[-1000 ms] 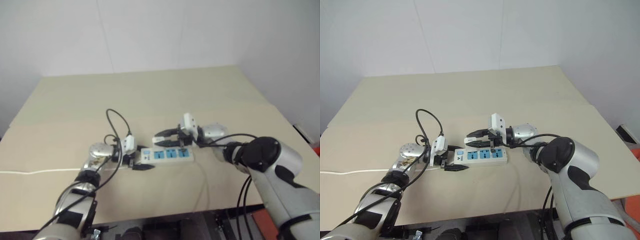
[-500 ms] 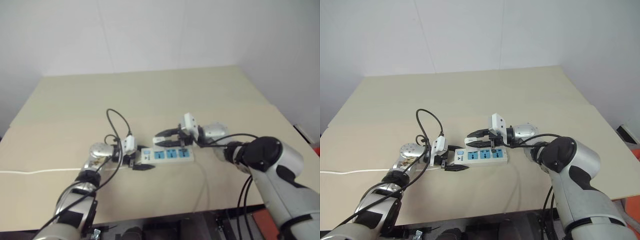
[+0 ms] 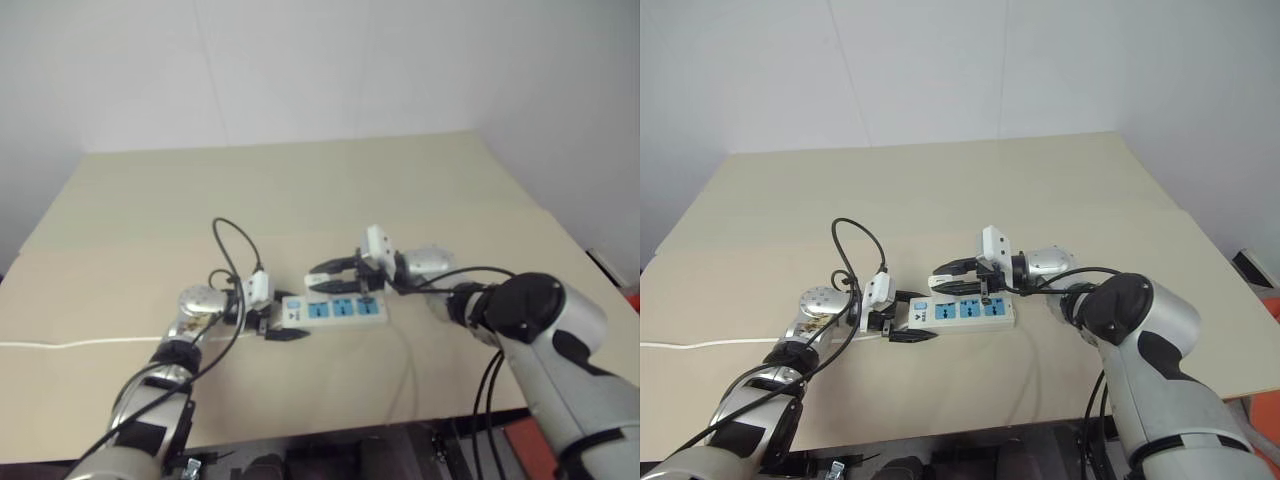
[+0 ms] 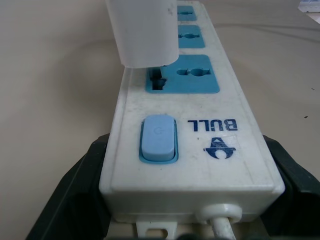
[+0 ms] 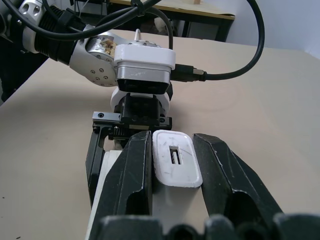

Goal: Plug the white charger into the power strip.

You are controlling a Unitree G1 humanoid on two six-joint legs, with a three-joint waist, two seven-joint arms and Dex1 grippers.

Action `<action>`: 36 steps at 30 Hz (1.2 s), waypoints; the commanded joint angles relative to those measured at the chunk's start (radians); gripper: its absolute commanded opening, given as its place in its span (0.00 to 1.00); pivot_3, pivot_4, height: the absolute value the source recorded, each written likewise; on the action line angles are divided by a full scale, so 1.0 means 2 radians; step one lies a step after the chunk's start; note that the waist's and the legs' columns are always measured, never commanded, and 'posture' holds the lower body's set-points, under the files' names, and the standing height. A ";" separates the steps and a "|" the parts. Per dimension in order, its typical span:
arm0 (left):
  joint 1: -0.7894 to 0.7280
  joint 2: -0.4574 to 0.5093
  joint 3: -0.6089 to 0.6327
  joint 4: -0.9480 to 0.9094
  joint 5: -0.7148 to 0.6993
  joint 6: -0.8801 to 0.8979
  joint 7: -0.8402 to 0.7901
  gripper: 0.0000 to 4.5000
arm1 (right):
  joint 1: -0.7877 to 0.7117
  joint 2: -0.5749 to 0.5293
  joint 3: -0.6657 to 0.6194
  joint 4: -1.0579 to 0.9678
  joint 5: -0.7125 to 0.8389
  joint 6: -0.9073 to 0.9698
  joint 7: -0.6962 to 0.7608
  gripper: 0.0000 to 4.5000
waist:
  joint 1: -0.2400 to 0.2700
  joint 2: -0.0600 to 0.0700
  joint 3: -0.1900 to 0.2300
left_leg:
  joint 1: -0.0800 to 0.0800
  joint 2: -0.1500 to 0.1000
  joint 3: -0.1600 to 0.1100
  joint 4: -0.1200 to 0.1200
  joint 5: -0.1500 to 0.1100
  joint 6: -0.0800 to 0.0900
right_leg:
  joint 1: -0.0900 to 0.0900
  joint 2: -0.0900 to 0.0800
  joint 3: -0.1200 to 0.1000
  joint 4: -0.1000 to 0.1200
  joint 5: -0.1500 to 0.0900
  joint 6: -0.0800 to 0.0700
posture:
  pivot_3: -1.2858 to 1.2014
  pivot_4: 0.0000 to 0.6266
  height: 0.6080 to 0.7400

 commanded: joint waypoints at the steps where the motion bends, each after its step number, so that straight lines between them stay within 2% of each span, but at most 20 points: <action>1: -0.001 -0.001 -0.004 0.000 0.009 -0.009 0.005 0.79 | 0.007 0.004 0.016 0.012 -0.007 0.005 -0.021 0.25 | -0.001 0.000 0.000 | 0.000 0.000 0.000 0.000 0.000 0.000 | 0.000 0.000 0.000 0.000 0.000 0.000 | 0.52 0.24 1.00; 11: -0.001 0.000 -0.004 -0.001 0.010 -0.011 0.005 0.79 | -0.004 -0.012 0.025 0.012 -0.019 -0.011 -0.013 0.25 | -0.001 -0.001 -0.001 | 0.001 0.000 0.000 0.000 0.000 0.000 | 0.001 0.000 0.000 0.000 0.000 0.000 | 0.52 0.24 1.00; 21: -0.002 -0.002 -0.004 0.000 0.010 -0.012 0.006 0.79 | -0.026 -0.019 0.009 0.012 -0.007 0.035 0.028 0.25 | 0.001 -0.001 -0.001 | 0.000 0.000 0.000 0.000 0.000 0.000 | 0.000 0.000 0.000 0.000 0.000 0.000 | 0.52 0.24 1.00; 30: 0.003 -0.002 -0.004 -0.004 0.010 -0.011 0.007 0.79 | -0.066 -0.018 0.019 0.012 0.007 0.152 0.053 0.25 | 0.001 -0.001 -0.001 | 0.000 0.000 0.000 0.000 0.000 0.000 | 0.000 0.000 0.000 0.000 0.000 0.000 | 0.52 0.24 1.00; 36: 0.003 -0.002 -0.004 -0.004 0.010 -0.010 0.008 0.79 | -0.056 -0.014 0.016 0.012 0.007 0.127 0.029 0.25 | 0.001 -0.001 -0.001 | 0.000 0.000 -0.001 0.000 0.000 0.000 | 0.000 0.000 0.000 0.000 0.000 0.000 | 0.52 0.24 1.00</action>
